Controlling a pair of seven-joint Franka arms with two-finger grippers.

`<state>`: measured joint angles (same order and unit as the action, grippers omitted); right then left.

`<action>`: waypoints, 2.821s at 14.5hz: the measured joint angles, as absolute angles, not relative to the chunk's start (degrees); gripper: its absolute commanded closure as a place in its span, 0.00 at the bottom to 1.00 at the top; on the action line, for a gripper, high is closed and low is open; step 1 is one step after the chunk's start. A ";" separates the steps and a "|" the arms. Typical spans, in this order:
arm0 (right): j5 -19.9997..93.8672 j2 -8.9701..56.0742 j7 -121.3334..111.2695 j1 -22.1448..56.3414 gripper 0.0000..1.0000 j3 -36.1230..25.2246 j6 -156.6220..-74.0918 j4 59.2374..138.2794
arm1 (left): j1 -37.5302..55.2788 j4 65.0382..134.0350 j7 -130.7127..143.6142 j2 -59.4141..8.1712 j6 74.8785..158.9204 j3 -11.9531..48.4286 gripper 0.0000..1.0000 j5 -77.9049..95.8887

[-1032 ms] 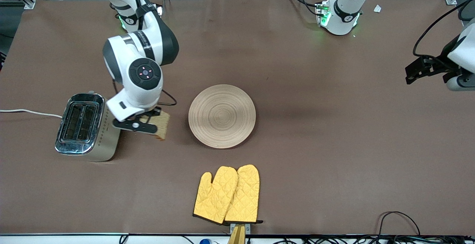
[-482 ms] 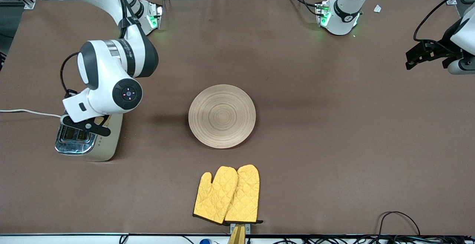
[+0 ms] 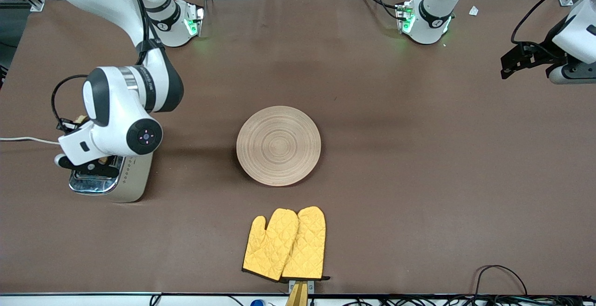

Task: Move plate and put bread in toaster
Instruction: 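Lower the bread into the toaster slot with the right gripper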

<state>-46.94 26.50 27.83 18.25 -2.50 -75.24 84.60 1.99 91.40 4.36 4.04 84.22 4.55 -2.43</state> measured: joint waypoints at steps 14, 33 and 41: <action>-48.58 32.03 26.50 19.19 1.00 -1.65 -75.81 81.57 | 2.18 92.07 4.30 4.03 85.35 4.68 0.00 -0.57; -50.70 35.42 24.26 18.36 0.00 -2.10 -78.58 76.21 | 2.20 92.12 4.31 2.90 86.39 4.73 0.00 -0.57; -48.98 35.48 24.27 17.40 0.00 -2.11 -78.91 75.93 | 2.21 92.15 4.30 2.56 86.39 4.74 0.00 -0.57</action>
